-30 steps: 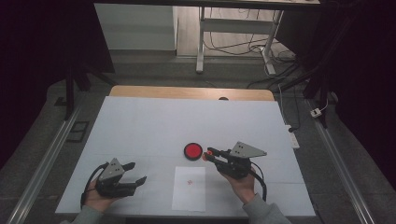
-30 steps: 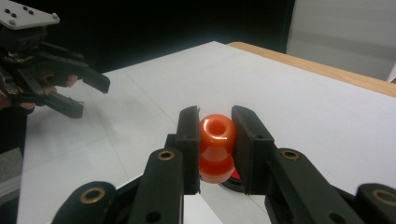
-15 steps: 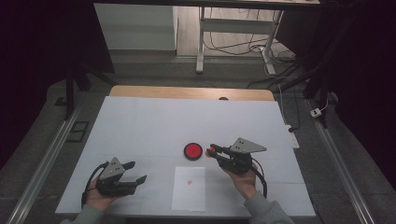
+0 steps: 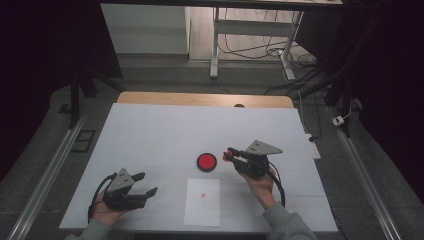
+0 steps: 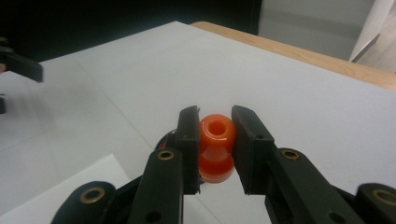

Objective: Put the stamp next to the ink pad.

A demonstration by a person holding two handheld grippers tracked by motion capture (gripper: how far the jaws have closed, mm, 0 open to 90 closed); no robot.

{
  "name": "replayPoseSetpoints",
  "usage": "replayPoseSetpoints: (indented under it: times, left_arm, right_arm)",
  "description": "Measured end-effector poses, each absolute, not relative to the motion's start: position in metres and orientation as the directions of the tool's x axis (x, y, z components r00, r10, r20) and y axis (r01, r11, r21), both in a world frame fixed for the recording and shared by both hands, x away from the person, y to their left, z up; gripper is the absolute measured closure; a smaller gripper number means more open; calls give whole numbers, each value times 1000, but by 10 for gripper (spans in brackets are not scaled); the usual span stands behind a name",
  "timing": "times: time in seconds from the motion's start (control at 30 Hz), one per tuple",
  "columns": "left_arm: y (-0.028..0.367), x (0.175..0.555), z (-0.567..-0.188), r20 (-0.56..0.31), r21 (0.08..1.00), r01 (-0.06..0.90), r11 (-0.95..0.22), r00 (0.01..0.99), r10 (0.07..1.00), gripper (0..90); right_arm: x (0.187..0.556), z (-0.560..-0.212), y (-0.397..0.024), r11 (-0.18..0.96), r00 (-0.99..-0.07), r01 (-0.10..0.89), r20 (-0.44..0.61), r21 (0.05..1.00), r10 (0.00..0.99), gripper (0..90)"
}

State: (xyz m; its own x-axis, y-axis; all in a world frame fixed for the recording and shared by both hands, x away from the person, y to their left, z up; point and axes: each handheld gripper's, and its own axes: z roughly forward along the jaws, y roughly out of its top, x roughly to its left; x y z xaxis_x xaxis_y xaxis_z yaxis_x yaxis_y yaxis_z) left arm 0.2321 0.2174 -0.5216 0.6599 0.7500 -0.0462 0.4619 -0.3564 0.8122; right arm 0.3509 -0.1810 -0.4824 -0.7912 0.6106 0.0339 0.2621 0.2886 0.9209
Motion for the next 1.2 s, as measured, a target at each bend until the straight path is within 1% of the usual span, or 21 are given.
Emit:
replayPoseSetpoints:
  times: [0.17, 0.53, 0.8, 1.2]
  left_arm:
    - [216, 233, -522, -47, 809, 464, -362, 664, 747, 297]
    - [217, 233, -523, -51, 808, 466, -360, 665, 745, 297]
    - [217, 233, -523, -53, 807, 469, -359, 663, 747, 297]
    - [217, 233, -524, -59, 804, 473, -360, 666, 744, 296]
  right_arm:
    - [365, -493, -174, 315, -783, 284, 30, 906, 621, 727]
    - [378, -508, -164, 370, -774, 308, 4, 876, 633, 727]
    - [390, -515, -163, 366, -756, 330, 11, 870, 655, 726]
    - [397, -526, -160, 404, -745, 357, -4, 842, 667, 724]
